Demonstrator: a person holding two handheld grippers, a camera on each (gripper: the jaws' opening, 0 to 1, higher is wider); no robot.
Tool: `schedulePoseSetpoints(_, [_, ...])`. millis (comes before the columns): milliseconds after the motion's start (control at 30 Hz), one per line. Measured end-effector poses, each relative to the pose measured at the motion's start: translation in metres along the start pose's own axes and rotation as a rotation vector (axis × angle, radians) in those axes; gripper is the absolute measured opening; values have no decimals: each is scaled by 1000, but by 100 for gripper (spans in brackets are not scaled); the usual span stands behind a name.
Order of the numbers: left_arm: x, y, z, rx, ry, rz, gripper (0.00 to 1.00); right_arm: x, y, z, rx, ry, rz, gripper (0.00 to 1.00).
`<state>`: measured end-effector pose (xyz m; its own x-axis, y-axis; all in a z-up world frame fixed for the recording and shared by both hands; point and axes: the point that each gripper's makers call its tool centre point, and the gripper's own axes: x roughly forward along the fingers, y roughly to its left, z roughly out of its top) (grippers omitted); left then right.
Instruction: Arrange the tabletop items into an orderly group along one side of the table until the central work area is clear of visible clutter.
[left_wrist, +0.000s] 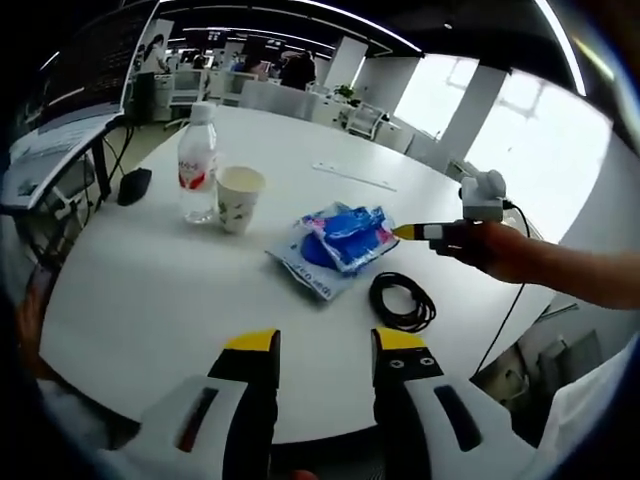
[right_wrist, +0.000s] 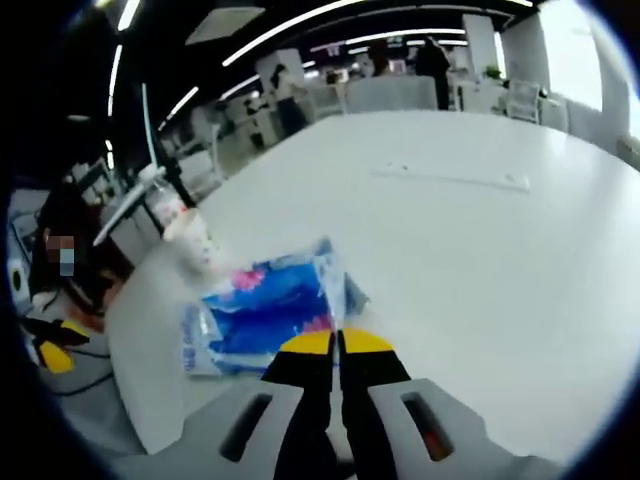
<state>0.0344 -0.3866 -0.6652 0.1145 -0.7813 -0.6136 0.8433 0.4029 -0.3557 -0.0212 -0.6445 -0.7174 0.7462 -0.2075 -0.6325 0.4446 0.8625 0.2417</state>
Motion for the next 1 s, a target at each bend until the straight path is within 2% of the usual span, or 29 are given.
schedulePoseSetpoints(200, [2, -5, -1, 14, 8, -16, 35, -17, -19, -6, 55, -24, -49, 0])
schedulePoseSetpoints(433, [3, -8, -4, 24, 21, -27, 35, -38, -54, -7, 120, -55, -124, 0])
schedulePoseSetpoints(800, [6, -11, -6, 34, 29, -39, 35, -65, -106, -6, 175, -81, -228, 0])
schedulePoseSetpoints(1000, [5, -12, -8, 27, 33, -40, 34, -72, -122, -14, 192, -74, -262, 0])
